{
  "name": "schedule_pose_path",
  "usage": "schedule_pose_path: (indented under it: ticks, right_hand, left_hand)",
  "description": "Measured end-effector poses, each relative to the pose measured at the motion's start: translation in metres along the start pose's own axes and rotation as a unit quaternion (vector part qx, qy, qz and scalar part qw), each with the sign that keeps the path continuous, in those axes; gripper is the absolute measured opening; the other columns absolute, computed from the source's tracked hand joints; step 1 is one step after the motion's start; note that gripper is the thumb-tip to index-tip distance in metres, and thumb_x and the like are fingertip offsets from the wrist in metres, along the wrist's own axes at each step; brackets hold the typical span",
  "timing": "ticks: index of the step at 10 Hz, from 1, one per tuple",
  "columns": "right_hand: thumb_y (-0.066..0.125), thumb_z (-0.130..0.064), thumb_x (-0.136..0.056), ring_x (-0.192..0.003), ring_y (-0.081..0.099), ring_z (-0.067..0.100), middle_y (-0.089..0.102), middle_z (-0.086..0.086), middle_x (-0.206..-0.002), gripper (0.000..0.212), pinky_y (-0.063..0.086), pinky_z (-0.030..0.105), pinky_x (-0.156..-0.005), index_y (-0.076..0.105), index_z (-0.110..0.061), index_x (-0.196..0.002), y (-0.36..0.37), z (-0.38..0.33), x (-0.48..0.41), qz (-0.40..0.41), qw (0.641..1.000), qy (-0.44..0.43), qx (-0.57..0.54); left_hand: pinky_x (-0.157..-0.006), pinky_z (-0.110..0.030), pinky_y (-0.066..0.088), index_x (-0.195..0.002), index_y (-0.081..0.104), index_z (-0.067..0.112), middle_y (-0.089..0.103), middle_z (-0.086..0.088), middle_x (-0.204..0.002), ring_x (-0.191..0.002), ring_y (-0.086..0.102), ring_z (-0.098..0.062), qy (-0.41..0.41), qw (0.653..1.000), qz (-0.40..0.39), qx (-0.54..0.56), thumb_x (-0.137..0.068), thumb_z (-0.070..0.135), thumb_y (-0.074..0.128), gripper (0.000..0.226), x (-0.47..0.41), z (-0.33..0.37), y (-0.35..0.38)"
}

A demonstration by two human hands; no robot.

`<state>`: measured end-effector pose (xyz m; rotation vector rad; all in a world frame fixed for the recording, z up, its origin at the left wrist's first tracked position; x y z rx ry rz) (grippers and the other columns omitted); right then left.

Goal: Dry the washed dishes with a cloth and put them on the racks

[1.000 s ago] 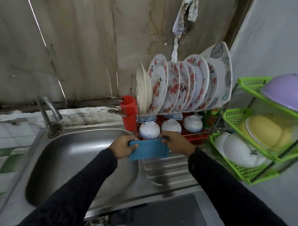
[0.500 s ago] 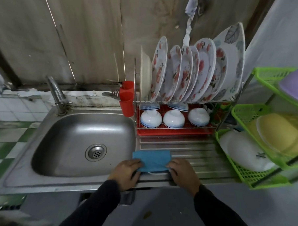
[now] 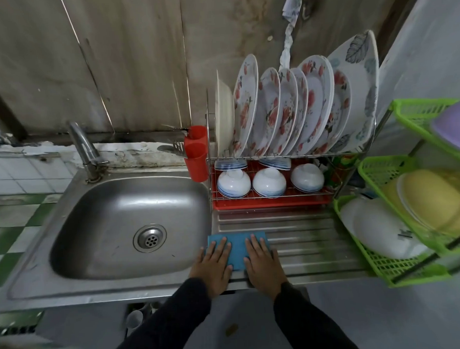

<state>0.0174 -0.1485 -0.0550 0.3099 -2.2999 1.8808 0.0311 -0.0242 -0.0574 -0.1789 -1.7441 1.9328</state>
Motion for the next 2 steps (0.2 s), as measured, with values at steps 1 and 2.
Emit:
schedule_pose_path:
  ticks: [1,2]
  right_hand:
    - [-0.017,-0.053,-0.081,-0.156,-0.004,0.020,-0.003,-0.001,-0.170,0.091,0.002,0.044,-0.124,0.008,-0.019,-0.162,-0.004,0.002,0.004,0.020,0.998,0.018,-0.049]
    - [0.004,-0.051,-0.100,-0.150,0.031,0.021,0.032,0.001,-0.161,0.076,0.023,0.038,-0.121,0.046,-0.012,-0.149,-0.014,-0.002,0.026,0.139,0.985,-0.029,-0.098]
  left_hand:
    - [-0.118,-0.040,-0.009,-0.157,-0.008,0.023,-0.024,0.008,-0.156,-0.151,-0.012,-0.020,-0.005,1.000,0.010,0.013,-0.068,0.055,-0.022,0.094,0.006,-0.008,-0.006]
    - [-0.118,-0.033,-0.001,-0.156,0.020,0.030,0.006,0.007,-0.164,-0.152,0.009,-0.019,0.006,0.989,0.119,0.088,-0.085,0.053,0.000,0.077,0.034,-0.017,-0.017]
Point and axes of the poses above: each hand's wrist, its own x-axis away from the middle knuckle, its own y-axis out of the palm, z = x × y, the point moved 9 cm from there along -x, towards the middle knuckle
